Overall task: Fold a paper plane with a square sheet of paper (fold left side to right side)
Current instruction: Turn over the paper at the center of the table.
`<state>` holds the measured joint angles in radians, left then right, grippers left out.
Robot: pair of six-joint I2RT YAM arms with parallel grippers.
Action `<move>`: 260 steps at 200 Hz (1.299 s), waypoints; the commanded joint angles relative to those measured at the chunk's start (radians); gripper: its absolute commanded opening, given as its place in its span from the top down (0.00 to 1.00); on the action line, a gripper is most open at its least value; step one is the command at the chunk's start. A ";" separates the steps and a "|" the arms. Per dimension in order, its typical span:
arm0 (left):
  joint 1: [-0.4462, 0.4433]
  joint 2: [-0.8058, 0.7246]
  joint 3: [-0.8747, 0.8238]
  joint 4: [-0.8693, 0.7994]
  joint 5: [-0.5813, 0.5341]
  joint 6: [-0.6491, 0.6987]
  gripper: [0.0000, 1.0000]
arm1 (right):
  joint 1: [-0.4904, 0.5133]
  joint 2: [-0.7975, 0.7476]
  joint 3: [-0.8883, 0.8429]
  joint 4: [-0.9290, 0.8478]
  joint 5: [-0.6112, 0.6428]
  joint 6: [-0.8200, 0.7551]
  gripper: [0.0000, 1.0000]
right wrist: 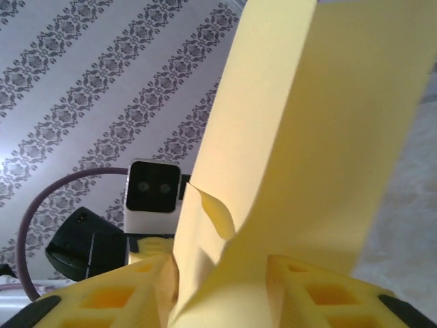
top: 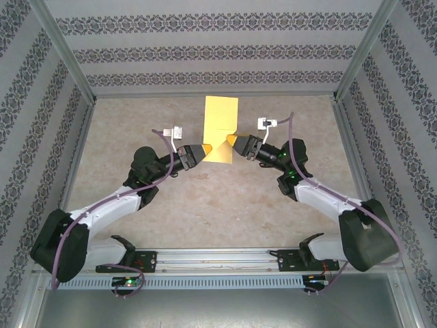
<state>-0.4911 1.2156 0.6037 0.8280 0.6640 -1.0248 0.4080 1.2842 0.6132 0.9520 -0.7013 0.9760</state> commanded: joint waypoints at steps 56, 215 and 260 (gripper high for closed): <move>-0.017 -0.109 0.357 -1.133 -0.256 0.604 1.00 | -0.051 -0.402 -0.023 -0.908 0.481 -0.488 0.32; -0.524 0.668 0.970 -2.179 -1.382 0.424 1.00 | -0.261 -0.538 -0.123 -1.147 0.637 -0.476 0.07; -0.529 0.693 0.891 -2.037 -1.161 0.366 1.00 | -0.273 -0.525 -0.134 -1.124 0.608 -0.462 0.07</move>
<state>-1.0088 1.9270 1.5330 -1.2392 -0.6109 -0.5785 0.1463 0.7559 0.4942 -0.1974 -0.0696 0.4980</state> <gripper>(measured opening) 0.051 0.929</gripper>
